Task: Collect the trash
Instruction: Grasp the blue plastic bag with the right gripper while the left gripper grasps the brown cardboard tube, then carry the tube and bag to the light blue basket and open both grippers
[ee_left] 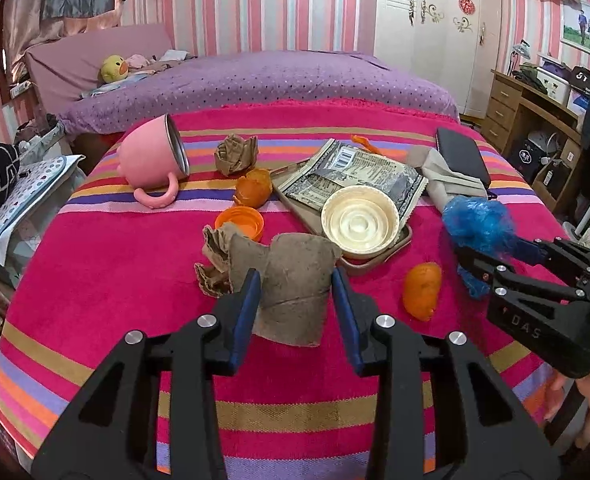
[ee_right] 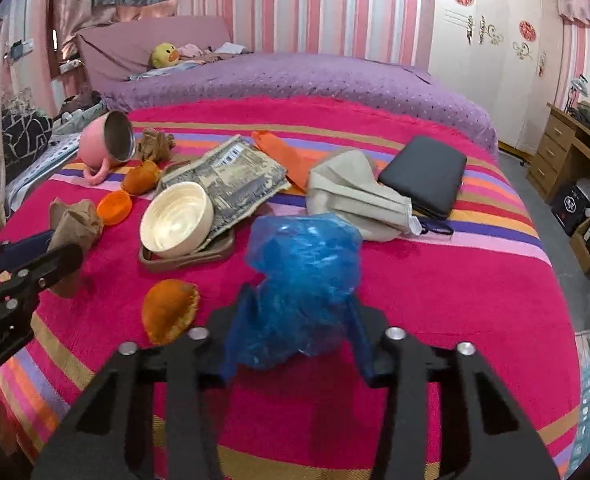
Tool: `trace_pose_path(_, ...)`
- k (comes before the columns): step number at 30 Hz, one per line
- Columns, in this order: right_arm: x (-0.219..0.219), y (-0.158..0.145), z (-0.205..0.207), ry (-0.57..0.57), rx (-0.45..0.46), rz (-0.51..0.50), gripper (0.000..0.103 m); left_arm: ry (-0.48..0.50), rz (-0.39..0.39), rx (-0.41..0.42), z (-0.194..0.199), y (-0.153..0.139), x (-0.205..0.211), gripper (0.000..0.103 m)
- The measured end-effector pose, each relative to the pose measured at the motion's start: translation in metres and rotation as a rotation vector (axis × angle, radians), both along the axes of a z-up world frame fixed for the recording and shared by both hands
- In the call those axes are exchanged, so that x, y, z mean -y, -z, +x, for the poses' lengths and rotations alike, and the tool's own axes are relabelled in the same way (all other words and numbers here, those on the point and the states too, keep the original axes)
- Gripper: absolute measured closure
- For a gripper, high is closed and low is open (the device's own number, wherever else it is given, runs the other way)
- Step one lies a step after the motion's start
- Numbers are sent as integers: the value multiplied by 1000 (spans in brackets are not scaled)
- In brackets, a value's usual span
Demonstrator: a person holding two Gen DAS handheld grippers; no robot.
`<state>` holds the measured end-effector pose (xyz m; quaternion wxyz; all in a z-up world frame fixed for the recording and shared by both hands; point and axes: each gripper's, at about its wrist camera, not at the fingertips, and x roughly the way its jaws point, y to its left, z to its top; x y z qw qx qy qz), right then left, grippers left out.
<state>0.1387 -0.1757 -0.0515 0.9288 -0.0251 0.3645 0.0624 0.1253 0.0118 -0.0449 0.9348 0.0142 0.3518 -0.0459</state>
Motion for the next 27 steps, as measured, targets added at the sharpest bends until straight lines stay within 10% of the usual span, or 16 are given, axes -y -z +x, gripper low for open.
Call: trace_pose_path(27,33,-36,-35,1,131,2,74,16,-17,53,-7,-12,34,67)
